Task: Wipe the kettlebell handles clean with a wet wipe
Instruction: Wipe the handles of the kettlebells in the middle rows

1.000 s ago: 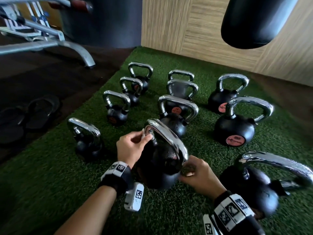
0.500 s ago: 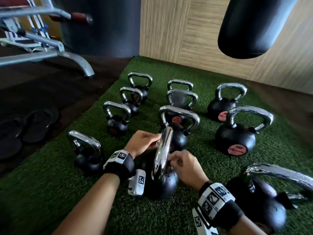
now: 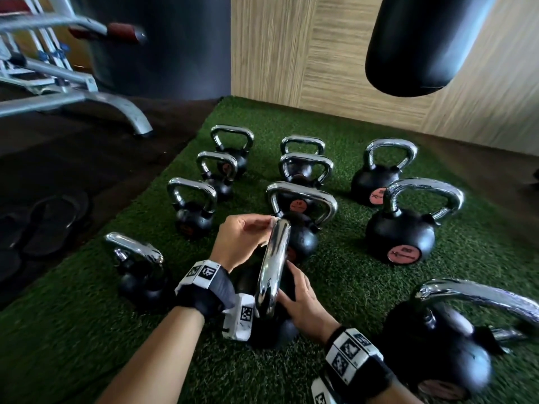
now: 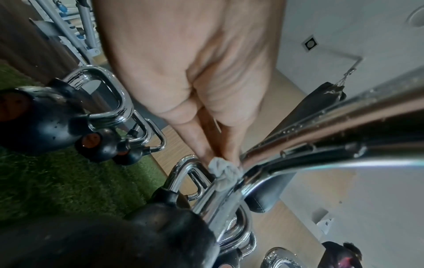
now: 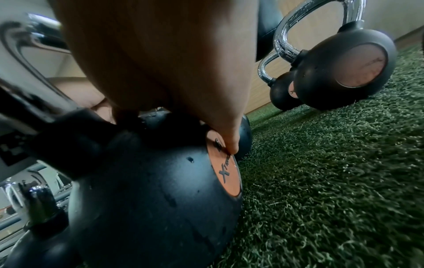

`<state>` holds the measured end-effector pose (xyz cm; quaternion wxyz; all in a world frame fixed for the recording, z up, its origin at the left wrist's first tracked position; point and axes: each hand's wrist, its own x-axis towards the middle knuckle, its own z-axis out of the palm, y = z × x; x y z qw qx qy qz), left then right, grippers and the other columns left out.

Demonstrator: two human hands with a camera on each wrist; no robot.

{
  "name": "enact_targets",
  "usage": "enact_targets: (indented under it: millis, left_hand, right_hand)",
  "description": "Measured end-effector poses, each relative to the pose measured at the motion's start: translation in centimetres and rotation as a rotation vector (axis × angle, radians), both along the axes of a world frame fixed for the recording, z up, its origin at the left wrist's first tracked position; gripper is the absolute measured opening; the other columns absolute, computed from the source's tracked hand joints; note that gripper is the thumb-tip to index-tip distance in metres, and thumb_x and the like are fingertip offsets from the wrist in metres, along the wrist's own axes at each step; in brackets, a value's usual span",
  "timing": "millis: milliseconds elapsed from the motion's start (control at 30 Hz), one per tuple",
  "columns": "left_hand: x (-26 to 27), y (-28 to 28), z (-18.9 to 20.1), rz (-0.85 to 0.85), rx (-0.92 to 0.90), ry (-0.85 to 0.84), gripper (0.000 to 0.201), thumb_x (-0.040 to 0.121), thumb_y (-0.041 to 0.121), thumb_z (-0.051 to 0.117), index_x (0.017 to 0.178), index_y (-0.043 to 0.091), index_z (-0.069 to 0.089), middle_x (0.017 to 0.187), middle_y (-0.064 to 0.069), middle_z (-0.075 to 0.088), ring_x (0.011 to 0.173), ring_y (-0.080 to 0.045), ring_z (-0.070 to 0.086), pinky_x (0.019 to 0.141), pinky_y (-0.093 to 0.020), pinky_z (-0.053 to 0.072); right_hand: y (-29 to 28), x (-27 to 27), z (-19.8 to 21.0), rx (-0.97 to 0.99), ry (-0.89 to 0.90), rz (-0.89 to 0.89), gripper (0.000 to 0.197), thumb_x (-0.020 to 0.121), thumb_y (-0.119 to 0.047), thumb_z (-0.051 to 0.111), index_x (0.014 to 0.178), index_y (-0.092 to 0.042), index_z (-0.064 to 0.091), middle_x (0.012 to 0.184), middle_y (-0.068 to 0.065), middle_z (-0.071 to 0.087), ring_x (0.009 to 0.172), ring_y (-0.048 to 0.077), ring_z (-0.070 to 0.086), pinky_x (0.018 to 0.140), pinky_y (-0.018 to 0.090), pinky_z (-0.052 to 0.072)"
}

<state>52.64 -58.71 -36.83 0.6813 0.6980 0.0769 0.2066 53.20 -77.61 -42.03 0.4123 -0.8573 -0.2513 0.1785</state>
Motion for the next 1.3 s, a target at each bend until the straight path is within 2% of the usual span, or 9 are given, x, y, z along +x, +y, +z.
enact_targets:
  millis: [133,267,333,433,567,767,933,1033,1300]
  left_hand:
    - [-0.5,-0.1,0.4,-0.055,-0.059,-0.014,0.02,0.093,-0.002,0.069,0.111,0.004,0.075,0.104,-0.018,0.078,0.094,-0.023,0.072,0.079,-0.028,0.062]
    - [-1.3,1.0,1.6,-0.12,0.009,0.025,0.029,0.089,0.018,0.077,0.117,0.011,0.077,0.109,-0.007,0.079,0.101,-0.02,0.072,0.089,-0.034,0.06]
    - [-2.1,1.7,2.1,-0.198,-0.031,0.046,0.031,0.085,0.02,0.078,0.116,0.017,0.077,0.112,-0.004,0.078,0.101,-0.017,0.073,0.09,-0.032,0.061]
    - [-3.0,2.6,3.2,-0.316,-0.091,0.076,0.034,0.075,0.015,0.08,0.109,0.014,0.08,0.111,-0.009,0.078,0.1,-0.02,0.076,0.083,-0.027,0.062]
    - [-3.1,2.1,4.3,-0.251,-0.122,0.083,0.039,0.068,0.014,0.084,0.107,0.015,0.081,0.108,-0.012,0.079,0.1,-0.023,0.076,0.083,-0.029,0.063]
    - [-5.1,2.0,4.0,-0.326,-0.239,0.211,0.023,0.067,0.014,0.083,0.09,0.013,0.084,0.093,-0.008,0.08,0.083,-0.012,0.076,0.069,-0.02,0.06]
    - [-6.7,1.8,3.3,-0.319,-0.172,0.159,0.038,0.058,0.027,0.091,0.094,0.017,0.083,0.089,-0.002,0.078,0.084,-0.01,0.072,0.073,-0.02,0.058]
    - [-7.9,1.9,2.7,-0.374,-0.198,0.197,0.029,0.062,0.019,0.089,0.09,0.019,0.083,0.083,0.001,0.077,0.08,-0.007,0.073,0.07,-0.019,0.058]
    - [-9.6,2.4,2.9,-0.469,0.057,0.262,0.027,0.063,0.007,0.091,0.086,0.019,0.083,0.084,-0.003,0.079,0.078,-0.01,0.072,0.07,-0.021,0.058]
  right_hand:
    - [0.0,-0.4,0.1,0.018,0.0,-0.011,0.081,0.097,-0.044,0.059,0.16,-0.019,0.014,0.165,0.002,0.018,0.153,0.018,0.015,0.126,0.041,0.015]
    - [-0.1,-0.4,0.0,0.032,-0.004,-0.022,0.079,0.097,-0.041,0.059,0.159,-0.018,0.016,0.164,0.003,0.019,0.153,0.018,0.015,0.126,0.041,0.014]
    - [-0.1,-0.5,-0.1,0.034,-0.008,-0.019,0.079,0.098,-0.04,0.059,0.159,-0.017,0.015,0.164,0.004,0.019,0.153,0.018,0.015,0.126,0.04,0.013]
    - [-0.1,-0.4,-0.3,0.042,-0.001,-0.021,0.079,0.098,-0.041,0.058,0.159,-0.019,0.015,0.164,0.004,0.019,0.153,0.018,0.014,0.126,0.04,0.013]
    - [-0.2,-0.3,-0.5,0.044,0.011,-0.023,0.079,0.097,-0.044,0.058,0.159,-0.021,0.015,0.164,0.003,0.018,0.153,0.018,0.013,0.126,0.041,0.013]
    - [-0.2,-0.6,-0.5,0.076,0.024,-0.04,0.078,0.096,-0.042,0.059,0.159,-0.023,0.017,0.164,0.002,0.019,0.153,0.019,0.015,0.126,0.043,0.015]
    - [-0.2,-0.9,-0.3,0.086,0.017,-0.038,0.076,0.097,-0.041,0.059,0.159,-0.024,0.018,0.163,0.002,0.021,0.152,0.019,0.016,0.125,0.043,0.016]
    - [-0.3,-0.9,-0.6,0.088,-0.004,-0.045,0.075,0.098,-0.041,0.058,0.159,-0.023,0.018,0.163,0.003,0.021,0.152,0.019,0.016,0.126,0.042,0.014]
    - [-0.4,-1.0,-0.9,0.087,0.02,-0.041,0.076,0.096,-0.05,0.055,0.159,-0.03,0.016,0.164,0.0,0.018,0.152,0.018,0.015,0.126,0.042,0.014]
